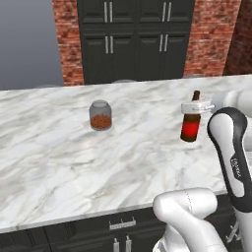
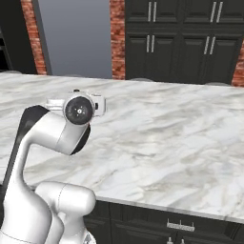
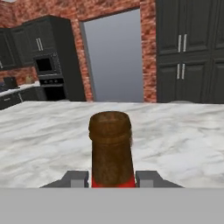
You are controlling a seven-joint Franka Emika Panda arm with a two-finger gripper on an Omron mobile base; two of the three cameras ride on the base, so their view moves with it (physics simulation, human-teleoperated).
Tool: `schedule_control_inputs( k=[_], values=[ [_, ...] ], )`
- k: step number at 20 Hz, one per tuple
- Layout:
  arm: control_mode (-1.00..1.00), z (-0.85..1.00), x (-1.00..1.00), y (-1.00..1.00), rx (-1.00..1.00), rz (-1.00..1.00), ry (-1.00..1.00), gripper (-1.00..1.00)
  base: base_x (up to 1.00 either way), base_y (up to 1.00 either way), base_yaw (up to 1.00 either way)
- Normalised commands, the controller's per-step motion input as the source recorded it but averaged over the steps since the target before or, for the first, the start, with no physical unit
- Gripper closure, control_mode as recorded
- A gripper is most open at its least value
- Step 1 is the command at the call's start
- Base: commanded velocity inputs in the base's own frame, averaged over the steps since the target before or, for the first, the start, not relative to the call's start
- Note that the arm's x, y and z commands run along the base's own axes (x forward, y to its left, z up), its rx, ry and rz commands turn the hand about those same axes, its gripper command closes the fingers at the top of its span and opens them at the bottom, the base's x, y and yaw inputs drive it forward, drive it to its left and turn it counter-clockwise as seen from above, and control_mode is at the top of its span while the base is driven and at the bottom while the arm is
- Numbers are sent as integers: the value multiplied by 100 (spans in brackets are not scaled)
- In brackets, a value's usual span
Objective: Open the cabinet directly in front. Then move the beer and the cup to the dining counter with the jar on it.
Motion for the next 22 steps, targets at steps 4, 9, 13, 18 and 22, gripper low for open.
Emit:
schedule_control_inputs(
  k=[4, 9, 13, 18, 22],
  values=[
    [-100, -39, 100, 12, -4, 15, -1, 100, 0, 0, 0],
    [-100, -46, 100, 27, -3, 15, 2, 100, 0, 0, 0],
    [-100, -51, 98, 78, -7, 17, 2, 100, 0, 0, 0],
    [-100, -37, 34, 40, -1, 12, -2, 100, 0, 0, 0],
    [-100, -8, 0, 0, 1, 0, -5, 100, 0, 0, 0]
  ],
)
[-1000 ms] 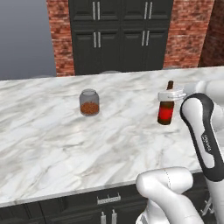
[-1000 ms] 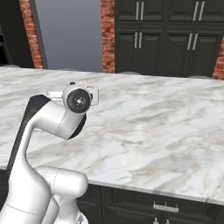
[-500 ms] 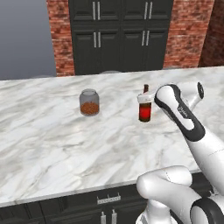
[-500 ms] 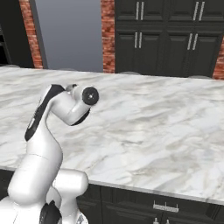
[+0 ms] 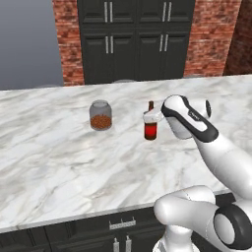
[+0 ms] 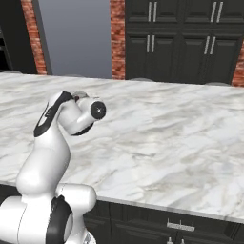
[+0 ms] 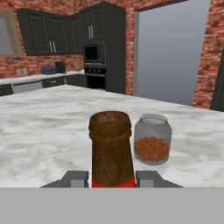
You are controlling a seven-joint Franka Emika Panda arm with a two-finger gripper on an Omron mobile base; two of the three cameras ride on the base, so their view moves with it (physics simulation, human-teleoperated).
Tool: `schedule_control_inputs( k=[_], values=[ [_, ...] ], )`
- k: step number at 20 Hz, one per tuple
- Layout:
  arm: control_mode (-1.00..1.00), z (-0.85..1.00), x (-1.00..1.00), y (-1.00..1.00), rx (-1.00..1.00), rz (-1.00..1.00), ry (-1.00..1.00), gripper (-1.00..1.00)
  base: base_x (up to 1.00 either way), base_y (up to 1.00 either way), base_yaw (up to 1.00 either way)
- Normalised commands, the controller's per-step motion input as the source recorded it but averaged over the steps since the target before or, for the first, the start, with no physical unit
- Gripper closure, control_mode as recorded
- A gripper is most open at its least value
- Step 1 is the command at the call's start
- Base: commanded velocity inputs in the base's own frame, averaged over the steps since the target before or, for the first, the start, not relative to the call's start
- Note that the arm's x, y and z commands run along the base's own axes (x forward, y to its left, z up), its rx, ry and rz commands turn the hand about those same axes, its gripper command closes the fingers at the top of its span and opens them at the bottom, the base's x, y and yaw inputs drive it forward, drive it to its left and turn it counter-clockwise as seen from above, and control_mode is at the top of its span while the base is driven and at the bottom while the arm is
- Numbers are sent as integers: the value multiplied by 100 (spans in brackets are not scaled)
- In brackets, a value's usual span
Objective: Open the cabinet directly in front. Then move the beer and the cup to the dining counter with the jar on it.
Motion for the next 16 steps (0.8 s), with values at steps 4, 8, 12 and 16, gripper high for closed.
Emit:
schedule_control_inputs(
  k=[4, 8, 12, 16],
  values=[
    [-100, 0, 0, 0, 2, 0, -3, 100, 0, 0, 0],
    [-100, -1, 18, 0, 0, 0, 0, 100, 0, 0, 0],
    [-100, -18, 44, 0, 0, 0, 1, 100, 0, 0, 0],
    [-100, -18, 29, 0, 0, 0, 0, 100, 0, 0, 0]
  ],
)
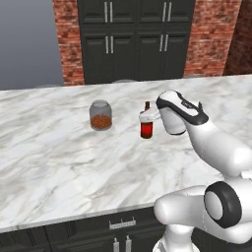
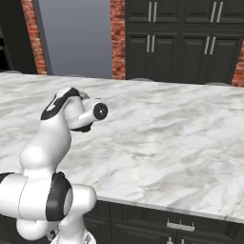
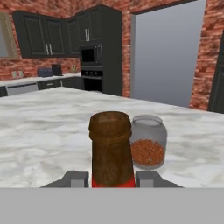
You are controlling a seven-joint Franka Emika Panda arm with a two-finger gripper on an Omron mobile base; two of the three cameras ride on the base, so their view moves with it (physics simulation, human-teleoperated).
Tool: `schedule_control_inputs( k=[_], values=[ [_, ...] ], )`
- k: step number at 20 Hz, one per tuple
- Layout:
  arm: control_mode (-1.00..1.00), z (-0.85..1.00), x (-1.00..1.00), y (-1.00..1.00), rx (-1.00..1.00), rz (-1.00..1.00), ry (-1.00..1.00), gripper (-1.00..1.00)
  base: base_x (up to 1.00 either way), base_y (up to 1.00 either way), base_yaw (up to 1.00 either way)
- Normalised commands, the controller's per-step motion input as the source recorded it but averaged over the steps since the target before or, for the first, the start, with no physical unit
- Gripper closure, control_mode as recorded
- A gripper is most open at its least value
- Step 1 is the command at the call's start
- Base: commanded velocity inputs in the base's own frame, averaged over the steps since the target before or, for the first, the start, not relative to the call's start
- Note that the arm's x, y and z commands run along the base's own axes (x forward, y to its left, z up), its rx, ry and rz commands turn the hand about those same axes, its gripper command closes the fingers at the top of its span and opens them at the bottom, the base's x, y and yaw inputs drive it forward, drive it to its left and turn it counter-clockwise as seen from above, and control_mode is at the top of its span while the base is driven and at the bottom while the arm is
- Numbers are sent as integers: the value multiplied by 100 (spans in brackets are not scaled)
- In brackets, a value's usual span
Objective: Open the cabinet directly in front. Then move the beer and the cup to the dining counter with the jar on it.
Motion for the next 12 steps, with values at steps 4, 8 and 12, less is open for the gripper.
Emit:
schedule_control_inputs(
  k=[4, 8, 12],
  values=[
    [-100, -43, 6, 0, 0, 0, 0, 100, 0, 0, 0],
    [-100, -41, 0, 0, 0, 0, 0, 100, 0, 0, 0],
    [-100, -24, 6, 0, 0, 0, 0, 100, 0, 0, 0]
  ],
)
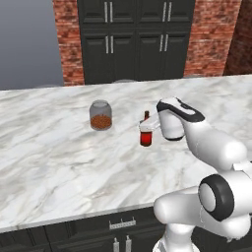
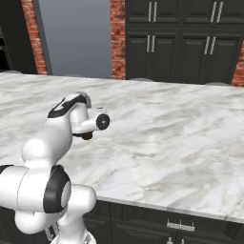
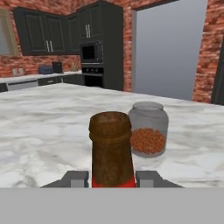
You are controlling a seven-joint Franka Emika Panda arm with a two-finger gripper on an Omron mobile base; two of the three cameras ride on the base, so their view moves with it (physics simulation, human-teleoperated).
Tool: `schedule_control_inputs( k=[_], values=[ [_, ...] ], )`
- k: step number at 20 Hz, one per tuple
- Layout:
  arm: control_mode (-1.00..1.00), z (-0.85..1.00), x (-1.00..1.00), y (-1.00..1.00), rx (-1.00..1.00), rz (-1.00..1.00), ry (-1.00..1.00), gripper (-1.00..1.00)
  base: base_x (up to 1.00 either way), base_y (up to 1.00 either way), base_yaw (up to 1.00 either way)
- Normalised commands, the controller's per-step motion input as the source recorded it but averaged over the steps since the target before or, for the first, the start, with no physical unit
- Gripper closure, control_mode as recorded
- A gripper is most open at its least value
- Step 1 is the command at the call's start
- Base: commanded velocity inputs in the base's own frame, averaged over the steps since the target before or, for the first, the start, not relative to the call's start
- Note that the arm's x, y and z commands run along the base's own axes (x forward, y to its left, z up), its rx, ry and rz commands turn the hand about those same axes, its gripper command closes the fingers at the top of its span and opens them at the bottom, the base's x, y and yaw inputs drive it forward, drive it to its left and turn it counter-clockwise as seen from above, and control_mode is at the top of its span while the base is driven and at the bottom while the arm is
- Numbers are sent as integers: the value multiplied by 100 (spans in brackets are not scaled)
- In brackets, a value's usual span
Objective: Open the cabinet directly in front. Then move the beer and the cup to the dining counter with the jar on it.
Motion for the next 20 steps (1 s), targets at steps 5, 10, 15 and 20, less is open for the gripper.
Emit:
schedule_control_inputs(
  k=[5, 10, 15, 20],
  values=[
    [-100, -18, 37, 4, -1, 0, 0, 100, 0, 0, 0],
    [-100, -20, 42, 3, 0, 0, 0, 100, 0, 0, 0],
    [-100, -20, 8, 0, 0, 0, -5, 100, 0, 0, 0],
    [-100, -8, 1, 0, 0, 0, -5, 100, 0, 0, 0]
  ],
)
